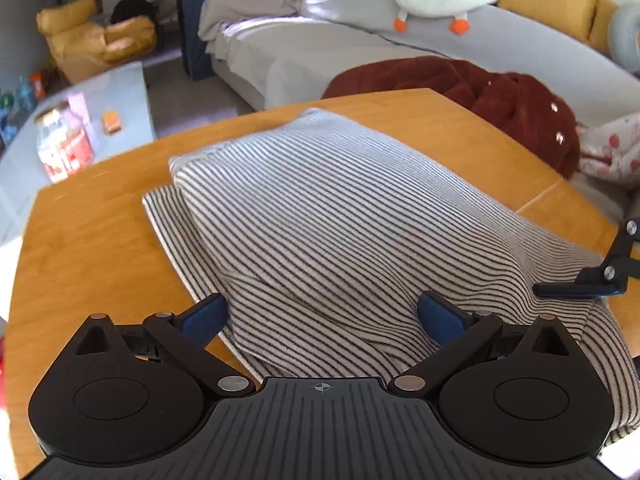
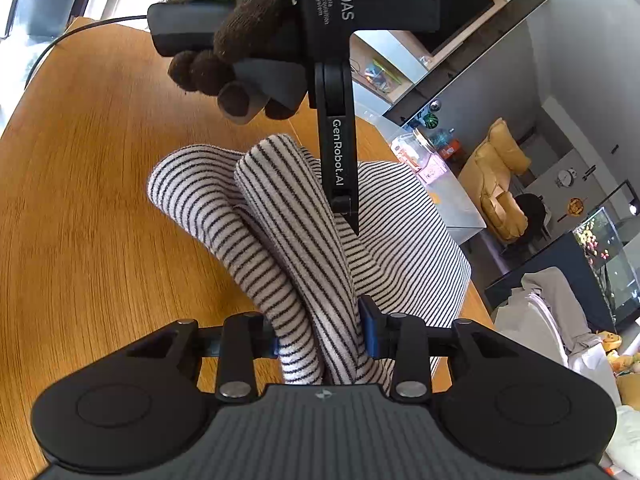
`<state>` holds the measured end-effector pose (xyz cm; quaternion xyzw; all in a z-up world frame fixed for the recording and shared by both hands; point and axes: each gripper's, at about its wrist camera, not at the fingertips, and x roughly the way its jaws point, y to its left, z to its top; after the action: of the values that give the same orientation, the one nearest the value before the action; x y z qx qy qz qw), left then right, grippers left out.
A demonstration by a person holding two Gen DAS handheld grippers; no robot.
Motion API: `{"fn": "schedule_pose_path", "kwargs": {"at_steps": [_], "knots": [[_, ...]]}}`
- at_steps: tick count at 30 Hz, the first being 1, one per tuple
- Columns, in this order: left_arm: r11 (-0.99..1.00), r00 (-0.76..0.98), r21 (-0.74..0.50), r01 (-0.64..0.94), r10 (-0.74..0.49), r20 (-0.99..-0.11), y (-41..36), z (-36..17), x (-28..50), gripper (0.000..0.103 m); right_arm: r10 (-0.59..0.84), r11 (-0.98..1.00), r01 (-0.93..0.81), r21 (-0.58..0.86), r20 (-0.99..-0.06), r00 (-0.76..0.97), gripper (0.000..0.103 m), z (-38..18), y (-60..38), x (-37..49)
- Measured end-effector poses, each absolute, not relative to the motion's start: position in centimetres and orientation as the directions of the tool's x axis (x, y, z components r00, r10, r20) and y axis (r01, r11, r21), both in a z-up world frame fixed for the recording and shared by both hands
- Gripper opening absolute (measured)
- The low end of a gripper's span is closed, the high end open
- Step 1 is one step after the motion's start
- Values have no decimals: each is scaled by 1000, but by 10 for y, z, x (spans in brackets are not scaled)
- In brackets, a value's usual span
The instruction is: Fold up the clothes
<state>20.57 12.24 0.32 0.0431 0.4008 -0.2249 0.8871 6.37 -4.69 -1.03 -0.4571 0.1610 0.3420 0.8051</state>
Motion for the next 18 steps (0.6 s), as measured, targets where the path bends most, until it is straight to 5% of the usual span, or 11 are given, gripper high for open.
{"fn": "schedule_pose_path", "kwargs": {"at_steps": [11,18], "knots": [[922,628,-47,384,-298,-719,144,16,186,103,401,226,-836,-500,-735,548,28,21,-55,47],[887,592,-112,448,-388,-706,143,5,181,103,425,111,-842,-528,-741,521,25,123,-61,34]]}}
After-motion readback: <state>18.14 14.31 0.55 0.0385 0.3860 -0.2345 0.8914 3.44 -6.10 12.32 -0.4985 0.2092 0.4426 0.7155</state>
